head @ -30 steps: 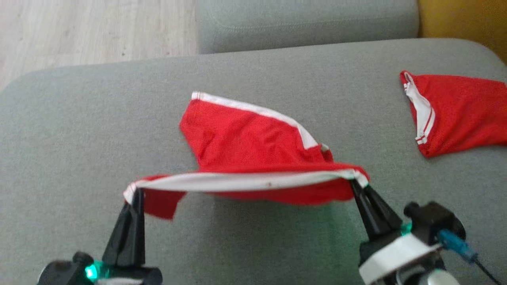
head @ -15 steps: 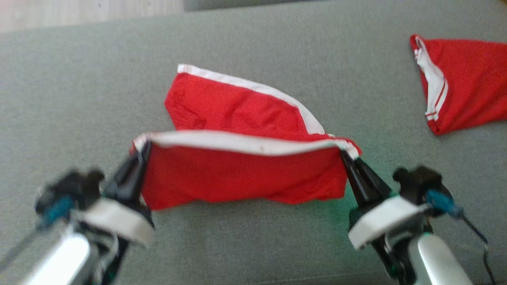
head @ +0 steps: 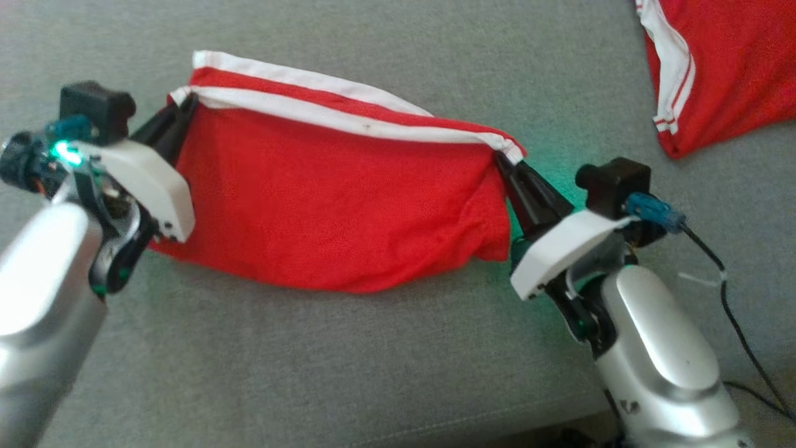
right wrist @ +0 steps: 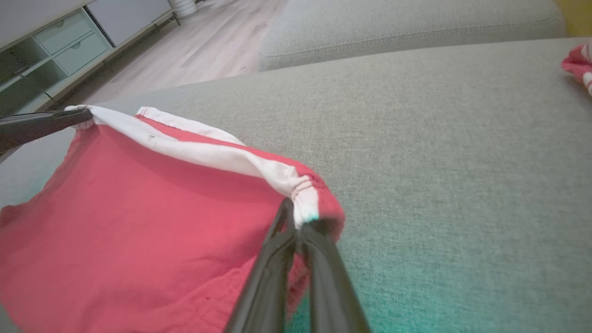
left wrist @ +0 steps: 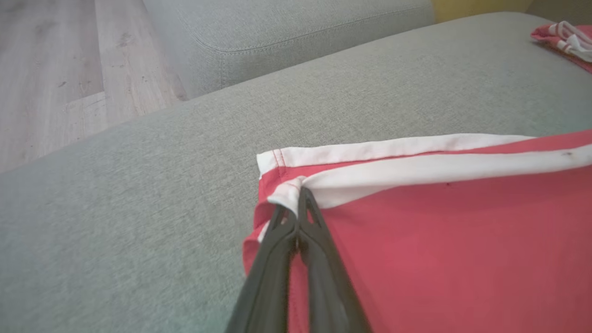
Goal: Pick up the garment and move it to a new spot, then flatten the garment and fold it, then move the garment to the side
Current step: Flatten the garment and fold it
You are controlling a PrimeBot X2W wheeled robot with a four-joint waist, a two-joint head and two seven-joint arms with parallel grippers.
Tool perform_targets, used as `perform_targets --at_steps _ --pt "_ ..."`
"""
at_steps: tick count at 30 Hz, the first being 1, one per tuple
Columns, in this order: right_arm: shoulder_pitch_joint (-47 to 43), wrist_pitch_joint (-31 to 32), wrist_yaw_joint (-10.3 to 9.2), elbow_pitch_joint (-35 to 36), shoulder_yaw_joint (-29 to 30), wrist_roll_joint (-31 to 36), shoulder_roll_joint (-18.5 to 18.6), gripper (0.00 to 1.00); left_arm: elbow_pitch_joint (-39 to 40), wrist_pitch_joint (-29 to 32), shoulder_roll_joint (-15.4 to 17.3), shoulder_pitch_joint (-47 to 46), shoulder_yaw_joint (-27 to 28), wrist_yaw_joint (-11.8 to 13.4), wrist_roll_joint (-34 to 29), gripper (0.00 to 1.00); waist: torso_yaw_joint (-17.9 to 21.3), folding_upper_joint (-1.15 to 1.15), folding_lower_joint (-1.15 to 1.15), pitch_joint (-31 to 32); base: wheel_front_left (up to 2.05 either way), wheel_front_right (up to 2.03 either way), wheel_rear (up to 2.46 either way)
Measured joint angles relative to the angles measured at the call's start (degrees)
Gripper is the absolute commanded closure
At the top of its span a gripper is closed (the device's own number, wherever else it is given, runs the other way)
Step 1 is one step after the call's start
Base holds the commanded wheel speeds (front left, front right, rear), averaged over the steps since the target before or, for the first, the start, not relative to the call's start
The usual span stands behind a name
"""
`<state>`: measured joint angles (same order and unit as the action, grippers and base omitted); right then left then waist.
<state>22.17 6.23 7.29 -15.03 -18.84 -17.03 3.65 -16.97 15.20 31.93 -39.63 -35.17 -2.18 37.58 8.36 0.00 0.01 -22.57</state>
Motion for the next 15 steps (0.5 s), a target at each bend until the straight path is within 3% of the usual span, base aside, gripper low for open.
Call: perform_targets --at_steps 4,5,6,7,8,9,10,11,15 --pt "3.9 -1.4 0.0 -4.0 -2.8 -1.9 0.0 1.0 -4.9 0.9 -0.4 -4.3 -0.2 -1.4 -0.8 1.0 1.8 0.0 0.0 -1.9 0.0 0.0 0.0" --pt "4.6 -1.8 0.0 -4.7 -3.3 -2.2 0.0 0.88 -5.6 1.0 -0.5 -5.0 -0.3 -1.4 -0.8 1.0 2.0 0.0 0.0 -2.1 0.0 0.0 0.0" --pt "5.2 -2.1 0.0 -5.2 -3.8 -2.4 0.0 0.66 -6.3 1.0 -0.6 -5.6 -0.3 -1.4 -0.8 1.0 2.1 0.0 0.0 -2.2 0.0 0.0 0.0" --pt "5.8 -2.4 0.0 -5.8 -4.2 -2.7 0.0 0.36 -7.0 1.0 -0.9 -6.2 -0.4 -1.4 -0.8 1.0 2.3 0.0 0.0 -2.3 0.0 0.0 0.0" --pt "6.2 -2.9 0.0 -6.2 -4.7 -3.0 0.0 0.0 -7.5 0.9 -1.1 -6.6 -0.3 -1.4 -0.8 0.97 2.4 0.0 0.0 -2.3 0.0 0.0 0.0" --pt "6.5 -3.3 0.0 -6.6 -5.1 -3.3 0.0 0.0 -8.0 0.7 -1.3 -7.0 -0.3 -1.4 -0.8 0.64 2.4 0.0 -0.01 -2.2 0.0 0.0 0.0" --pt "6.7 -3.8 0.0 -6.9 -5.4 -3.6 0.0 0.0 -8.3 0.2 -1.5 -7.2 -0.3 -1.5 -1.0 0.16 2.4 0.0 -0.01 -2.1 0.0 0.0 0.0" --pt "6.7 -4.2 0.0 -7.2 -5.5 -3.9 0.0 0.0 -8.4 -0.4 -1.6 -7.3 -0.3 -1.7 -1.3 0.0 2.4 0.0 -0.01 -2.0 0.0 0.0 0.0" --pt "6.7 -5.8 0.0 -8.1 -5.9 -4.2 0.0 0.0 -8.8 -2.7 -2.0 -7.3 -0.5 -1.9 -1.5 0.0 2.3 0.0 -0.02 -0.9 0.0 0.0 0.0"
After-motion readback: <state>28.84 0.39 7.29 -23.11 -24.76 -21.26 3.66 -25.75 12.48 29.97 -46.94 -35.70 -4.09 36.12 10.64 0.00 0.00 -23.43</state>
